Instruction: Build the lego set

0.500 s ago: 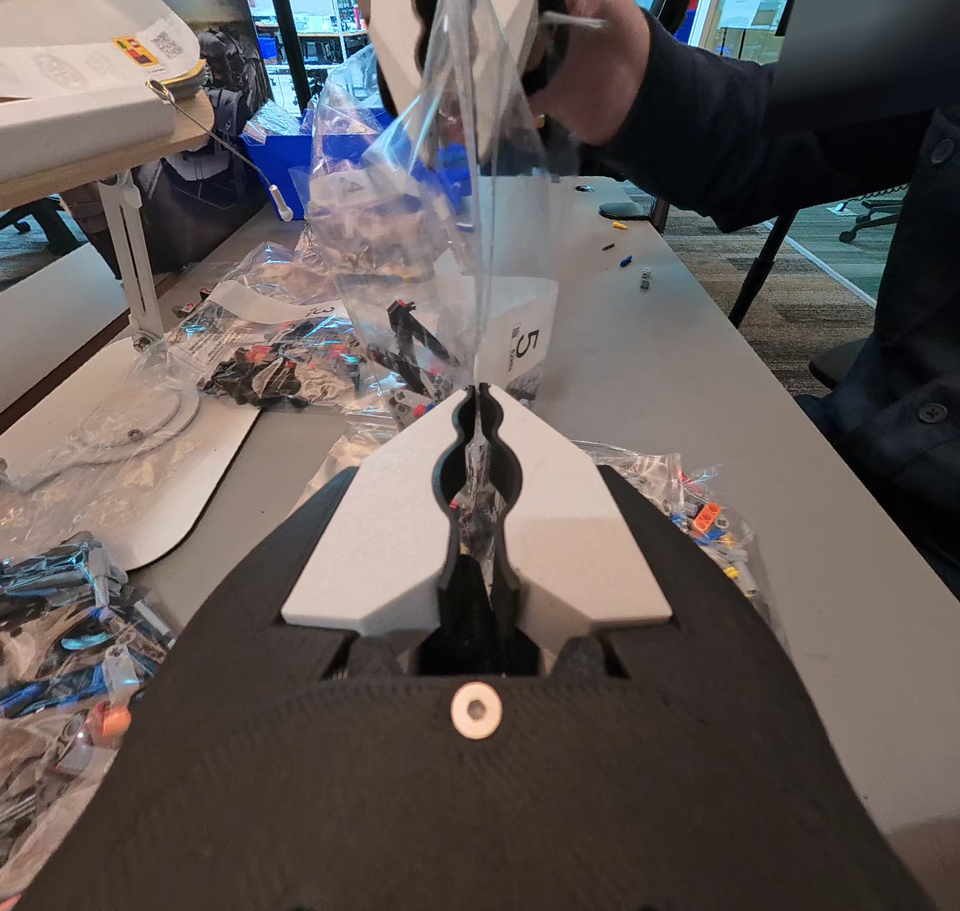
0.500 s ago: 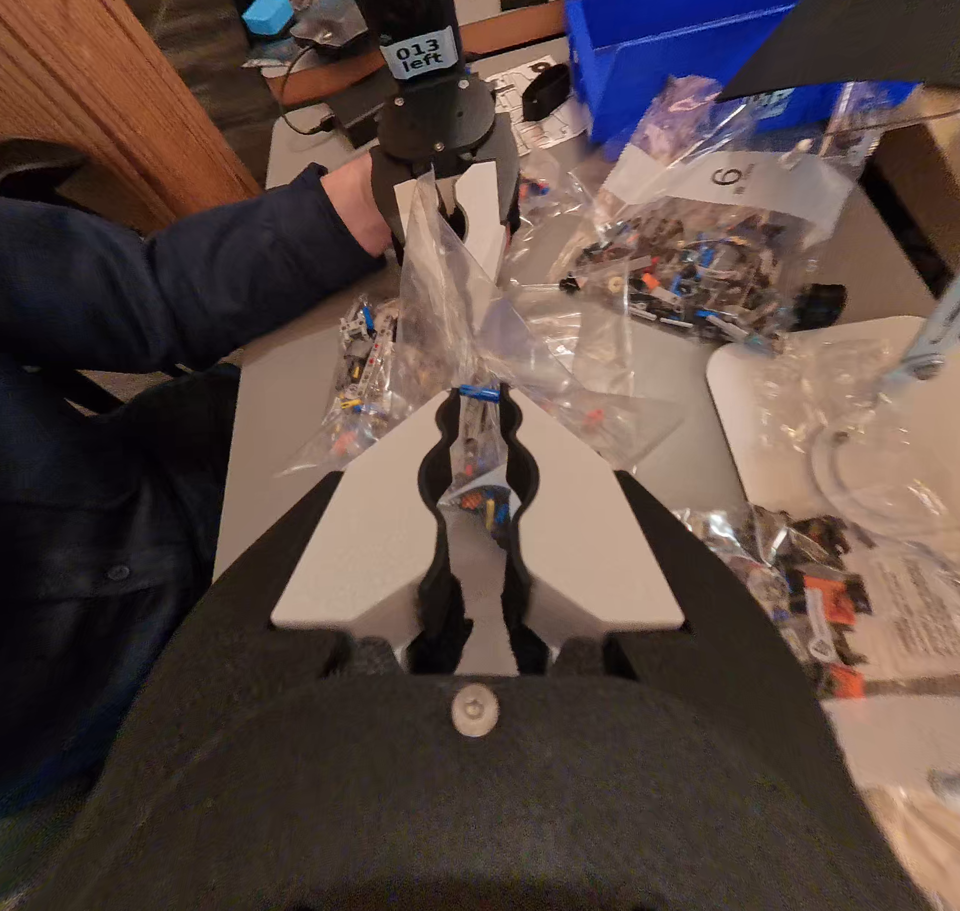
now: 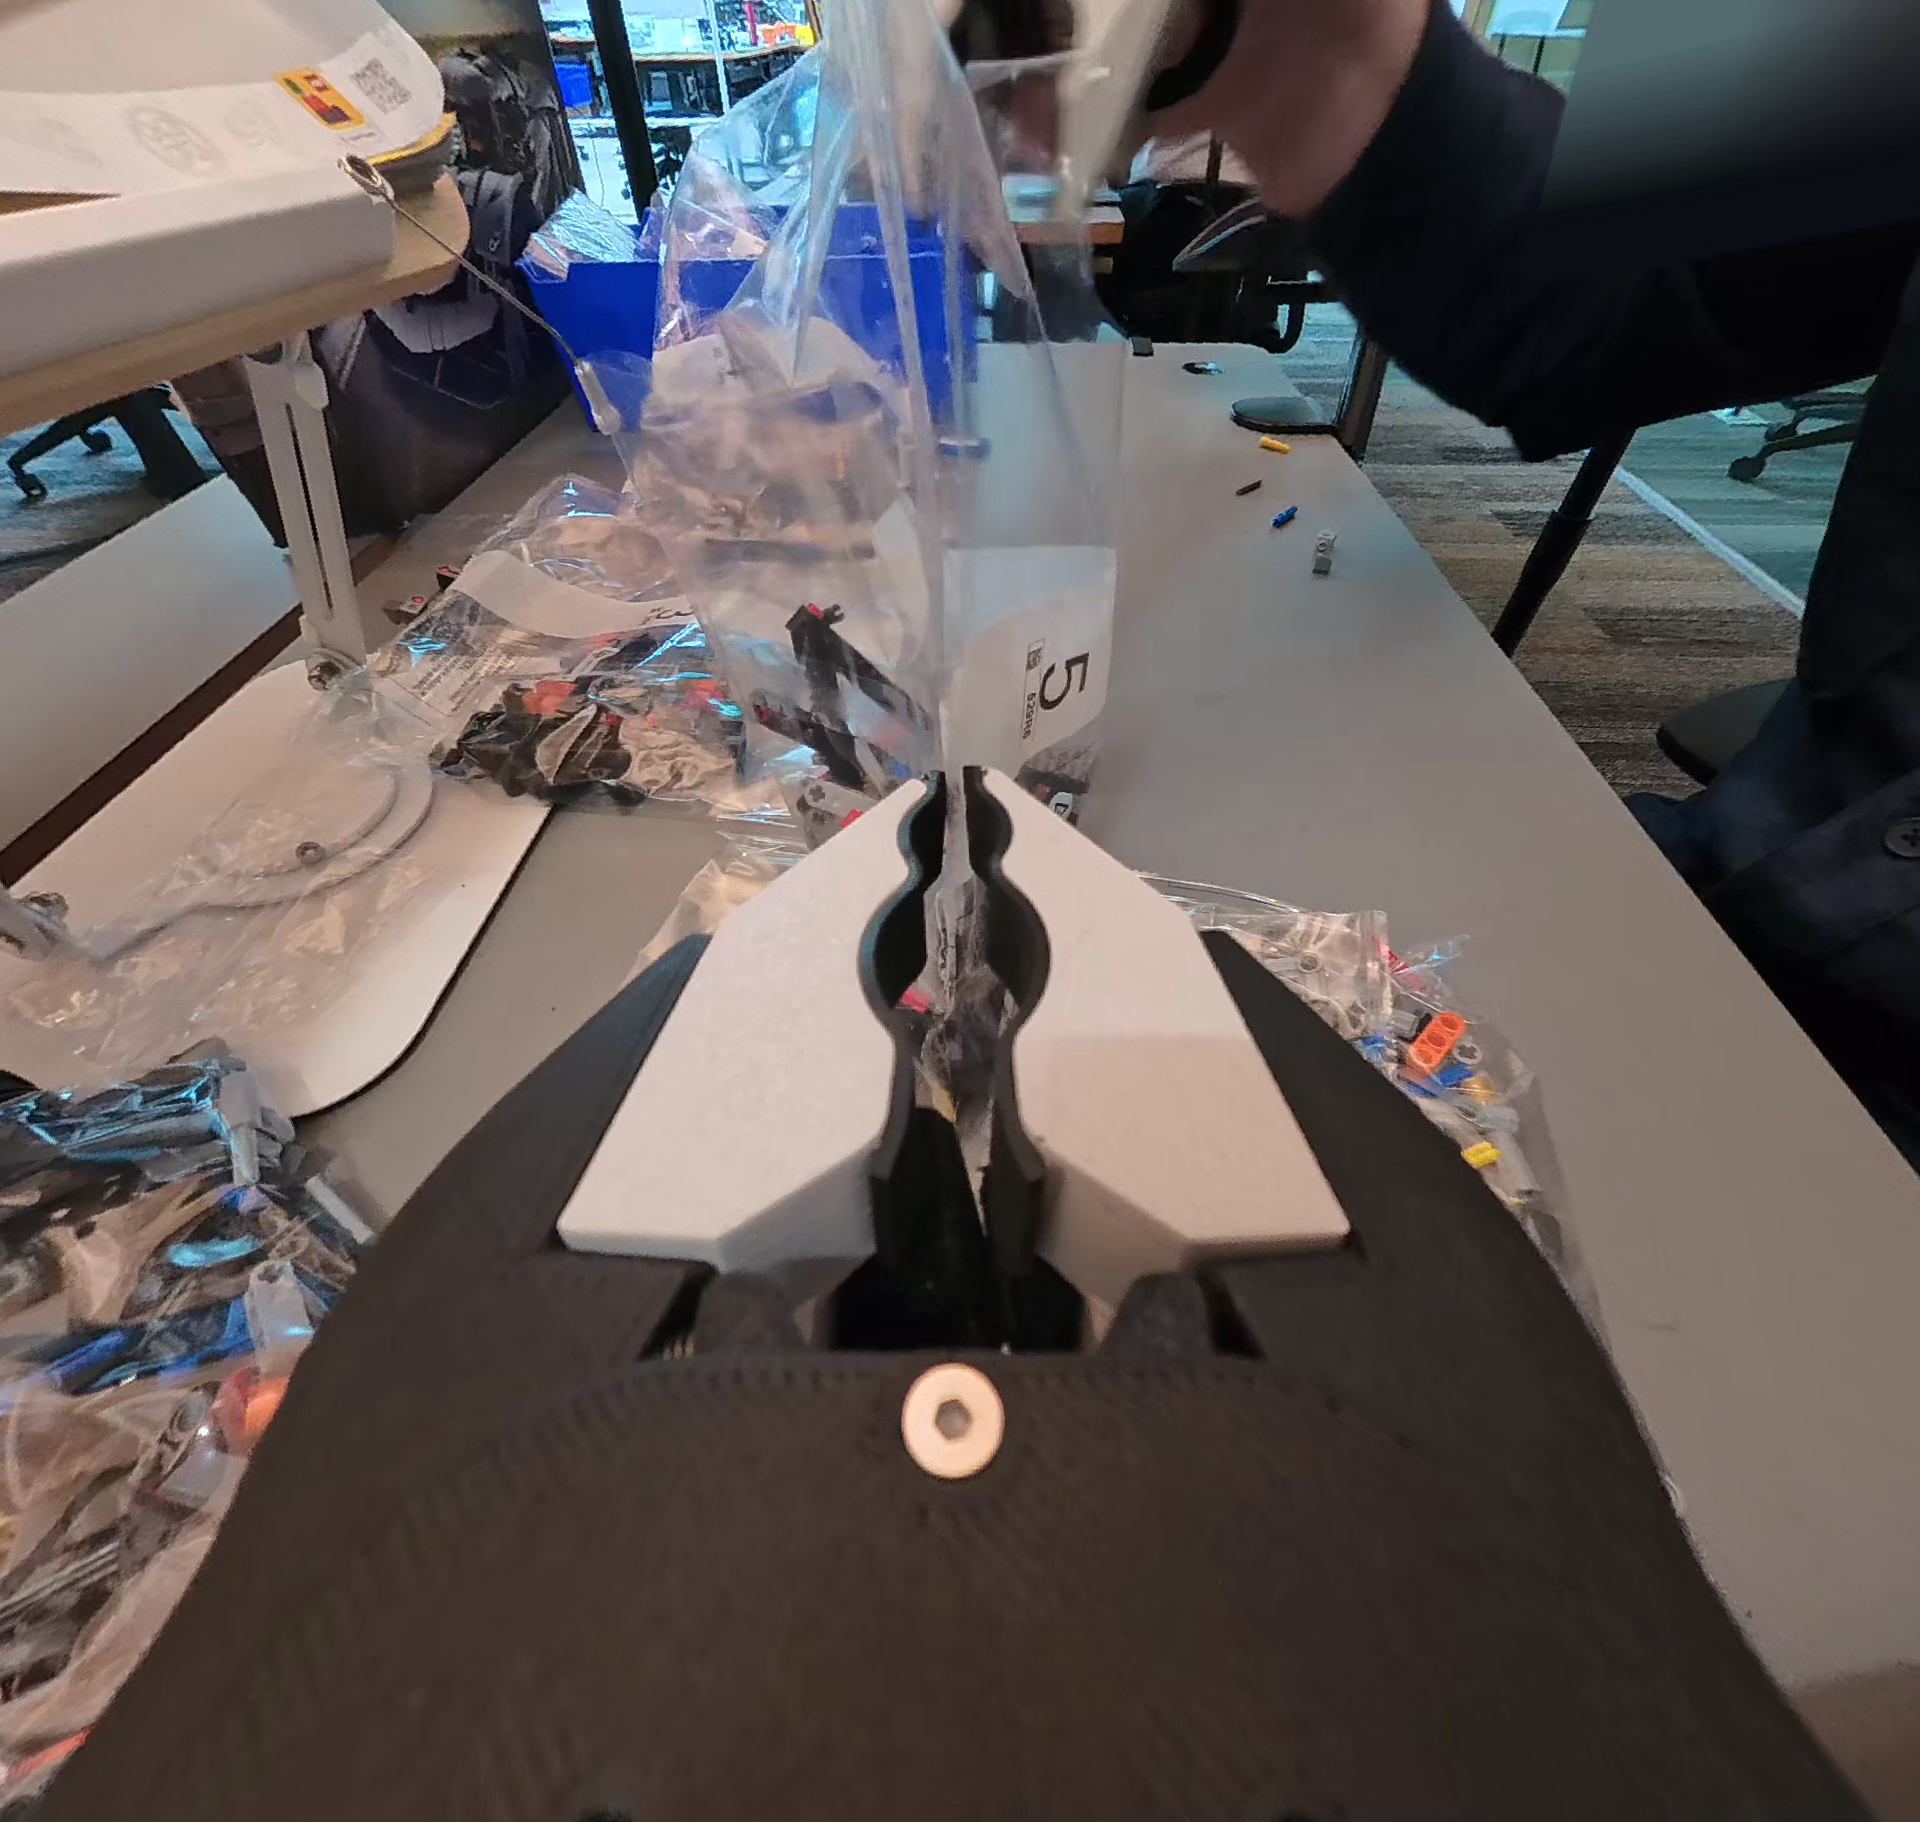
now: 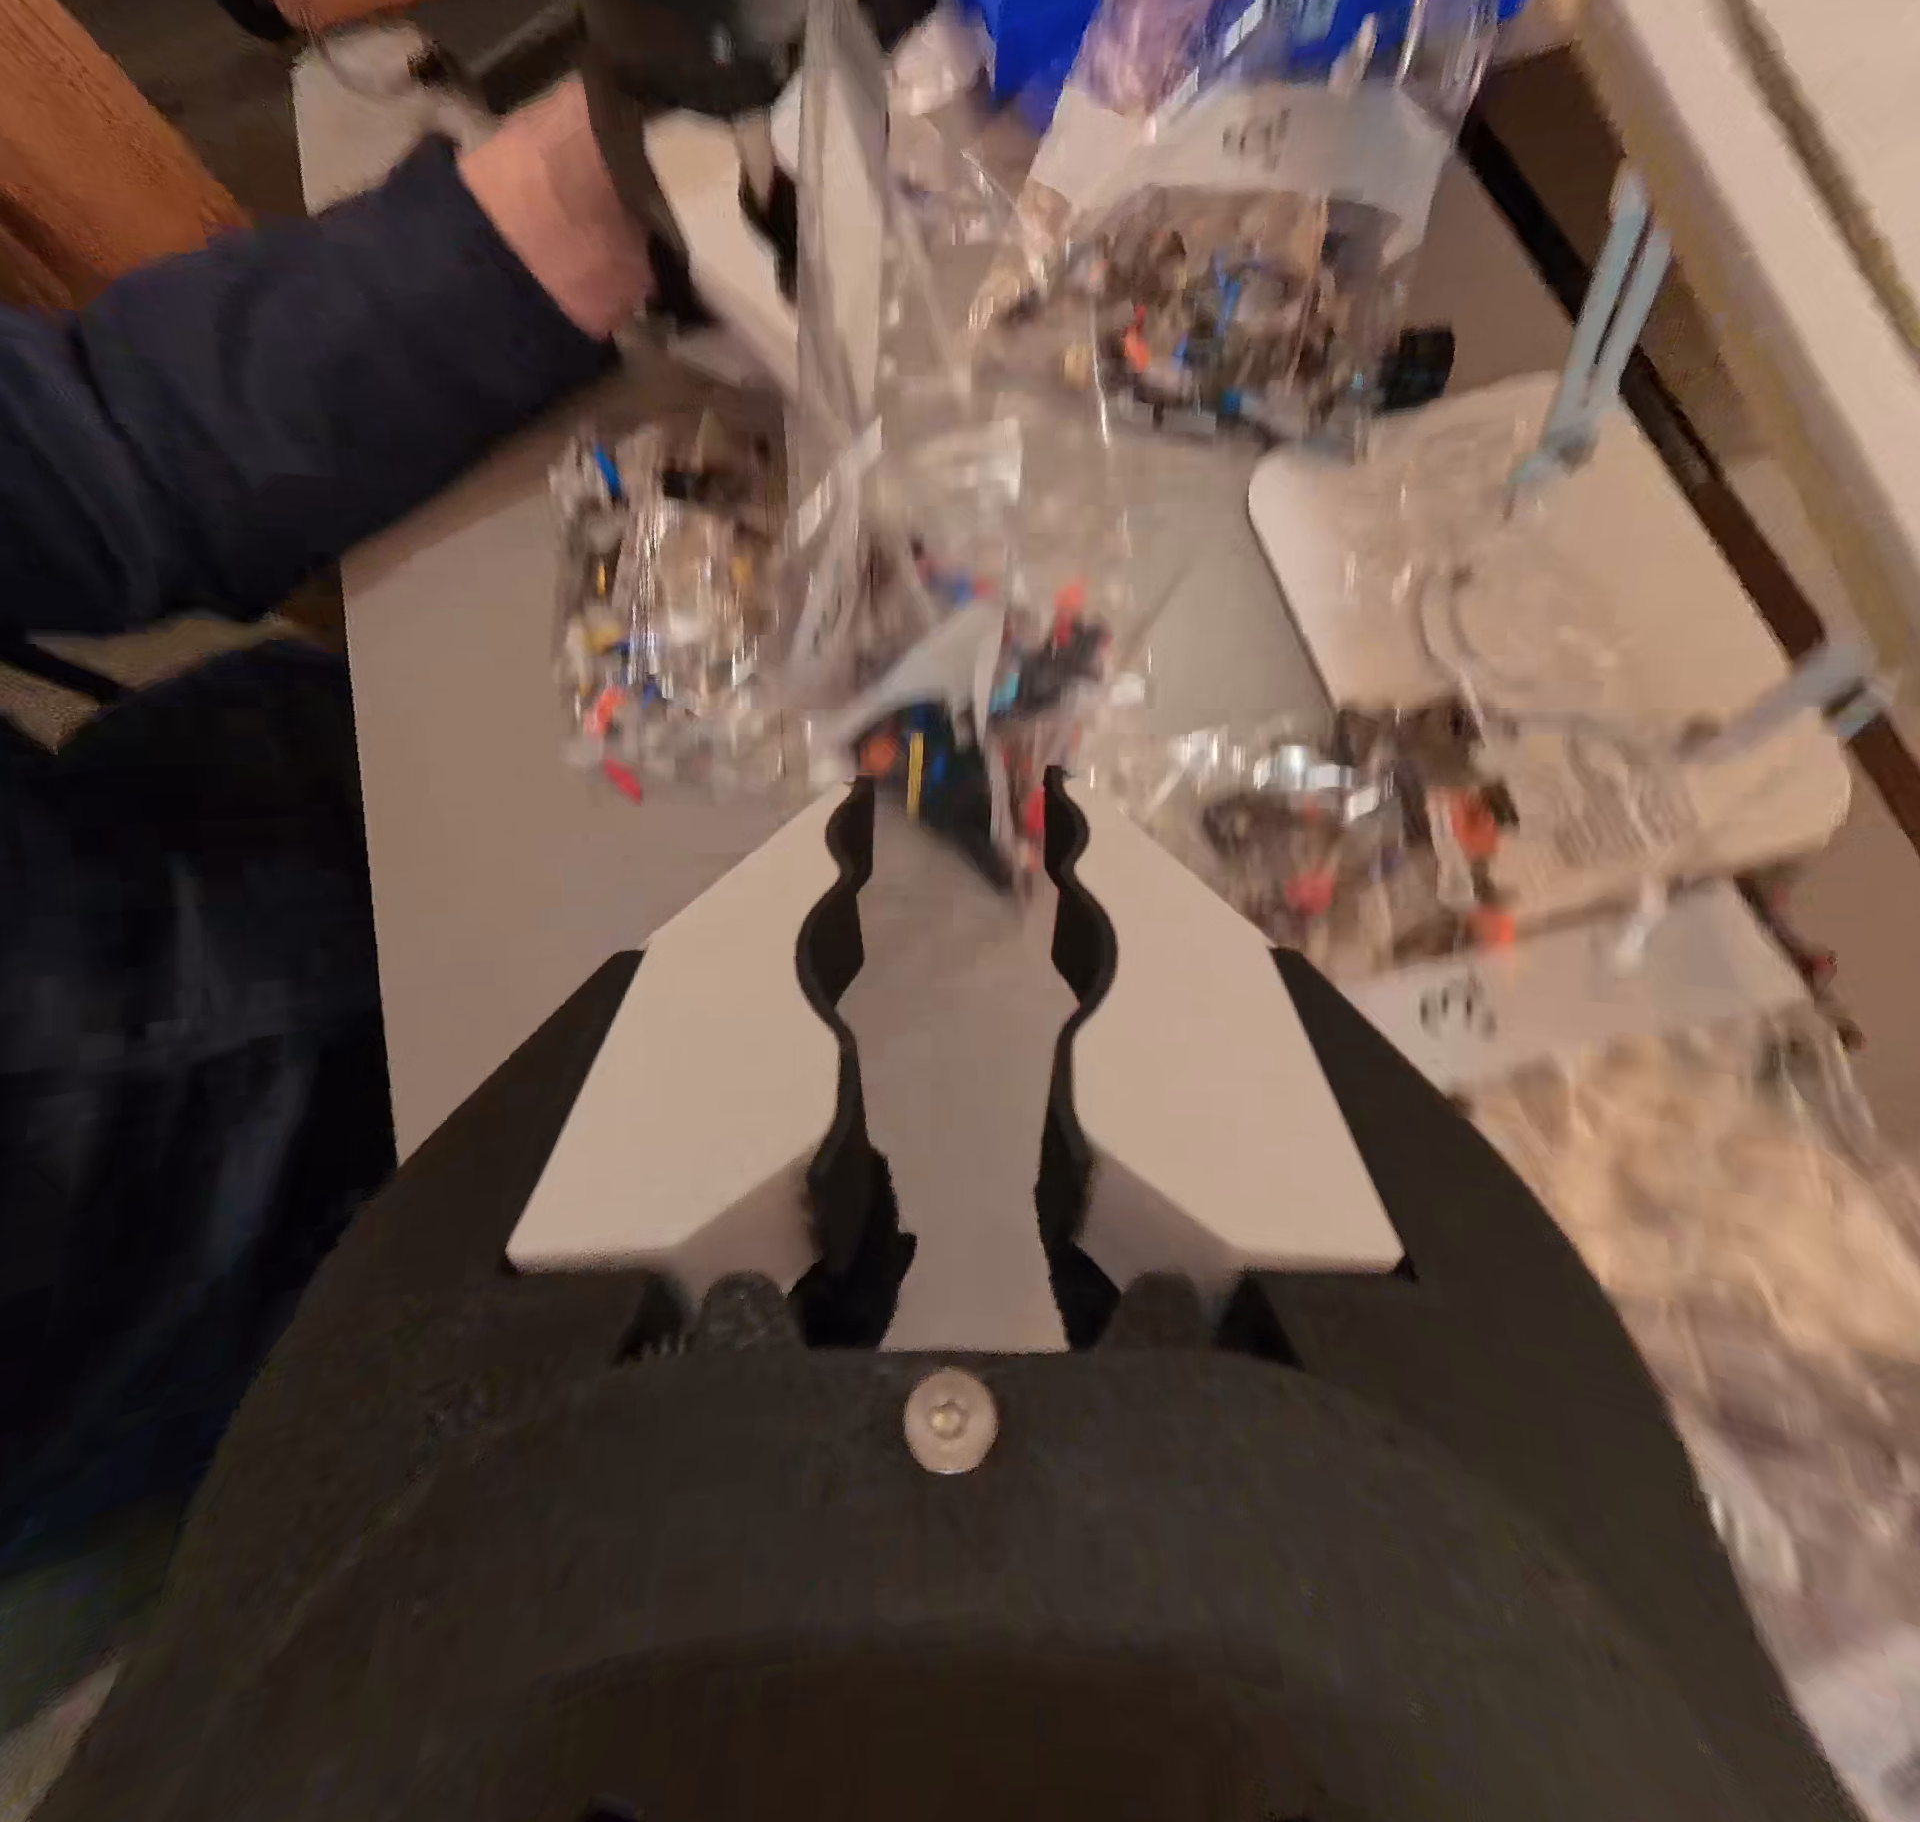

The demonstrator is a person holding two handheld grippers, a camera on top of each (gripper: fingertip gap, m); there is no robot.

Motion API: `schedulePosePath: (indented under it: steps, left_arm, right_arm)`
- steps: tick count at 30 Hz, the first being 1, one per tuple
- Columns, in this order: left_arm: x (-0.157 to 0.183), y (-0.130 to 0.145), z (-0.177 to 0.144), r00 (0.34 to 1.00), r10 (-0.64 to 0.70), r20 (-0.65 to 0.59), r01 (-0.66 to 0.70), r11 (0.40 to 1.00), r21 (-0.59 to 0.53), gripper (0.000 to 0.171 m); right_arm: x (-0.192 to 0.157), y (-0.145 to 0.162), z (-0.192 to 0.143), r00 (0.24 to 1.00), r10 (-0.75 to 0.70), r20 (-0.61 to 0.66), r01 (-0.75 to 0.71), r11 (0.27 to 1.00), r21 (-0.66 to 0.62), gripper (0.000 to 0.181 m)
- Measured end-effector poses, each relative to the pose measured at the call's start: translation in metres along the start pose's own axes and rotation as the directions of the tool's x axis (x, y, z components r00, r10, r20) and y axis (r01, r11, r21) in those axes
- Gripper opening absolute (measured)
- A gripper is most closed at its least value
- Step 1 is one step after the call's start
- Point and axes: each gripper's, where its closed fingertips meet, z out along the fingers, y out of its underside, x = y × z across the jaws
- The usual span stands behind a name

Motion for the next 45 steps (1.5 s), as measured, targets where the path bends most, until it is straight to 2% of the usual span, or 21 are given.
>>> schedulePosePath:
  steps: [3,5,9,11,16,19,22,24,29,33,36,38,41,45]
  left_arm:
    - [0.001,0.001,0.003,1.0,0.002,-0.008,-0.002,1.0,-0.006,0.002]
    - [0.002,0.001,0.004,1.0,0.001,-0.011,-0.002,1.0,-0.008,0.002]
    - [0.002,0.003,0.006,1.0,-0.001,-0.011,0.001,1.0,-0.017,0.002]
    - [0.002,0.003,0.006,1.0,-0.001,-0.01,0.001,1.0,-0.02,0.002]
    - [0.003,0.005,0.009,1.0,-0.001,-0.013,0.0,1.0,-0.028,0.002]
    - [0.003,0.005,0.009,1.0,-0.002,-0.014,0.001,1.0,-0.03,0.002]
    - [0.002,0.005,0.009,1.0,0.0,-0.012,0.0,1.0,-0.03,0.002]
    - [0.003,0.005,0.009,1.0,0.001,-0.014,-0.002,1.0,-0.03,0.002]
    - [0.004,0.005,0.008,1.0,0.009,-0.015,-0.01,0.999,-0.033,0.002]
    - [0.005,0.005,0.007,1.0,0.013,-0.02,-0.014,0.999,-0.032,0.001]
    - [0.006,0.005,0.006,1.0,0.016,-0.021,-0.016,0.999,-0.031,0.0]
    - [0.006,0.005,0.006,1.0,0.018,-0.023,-0.019,0.999,-0.032,0.0]
    - [0.006,0.005,0.006,0.999,0.017,-0.028,-0.017,0.999,-0.03,0.0]
    - [0.006,0.005,0.006,1.0,0.017,-0.026,-0.018,0.999,-0.031,0.0]
  right_arm:
    - [-0.015,0.065,-0.036,0.999,0.012,-0.051,-0.019,0.991,-0.132,0.035]
    - [-0.041,0.11,-0.052,1.0,0.002,-0.016,-0.006,0.98,-0.201,0.031]
    - [-0.083,0.197,-0.065,0.998,0.051,-0.031,-0.059,0.933,-0.355,0.028]
    - [-0.097,0.23,-0.066,0.995,0.08,-0.055,-0.095,0.912,-0.4,0.024]
    - [-0.117,0.273,-0.055,0.988,0.134,-0.082,-0.157,0.88,-0.448,0.023]
    - [-0.116,0.281,-0.051,0.984,0.145,-0.099,-0.175,0.871,-0.46,0.006]
    - [-0.11,0.27,-0.051,0.986,0.133,-0.105,-0.165,0.892,-0.421,0.005]
    - [-0.096,0.248,-0.053,0.984,0.117,-0.133,-0.158,0.92,-0.358,0.005]
    - [-0.046,0.133,-0.041,0.983,0.04,-0.178,-0.057,0.994,-0.094,0.005]
    - [-0.009,0.042,-0.012,0.985,-0.028,-0.167,0.04,0.997,0.068,0.005]
    - [0.0,-0.008,0.012,0.996,-0.045,-0.078,0.055,0.989,0.14,0.005]
    - [-0.004,-0.029,0.027,0.998,-0.069,-0.005,0.069,0.987,0.146,0.005]
    - [-0.014,-0.044,0.048,0.991,-0.09,0.1,0.079,0.99,0.115,0.006]
    - [-0.008,-0.047,0.066,0.993,-0.072,0.093,0.066,0.995,0.071,0.018]
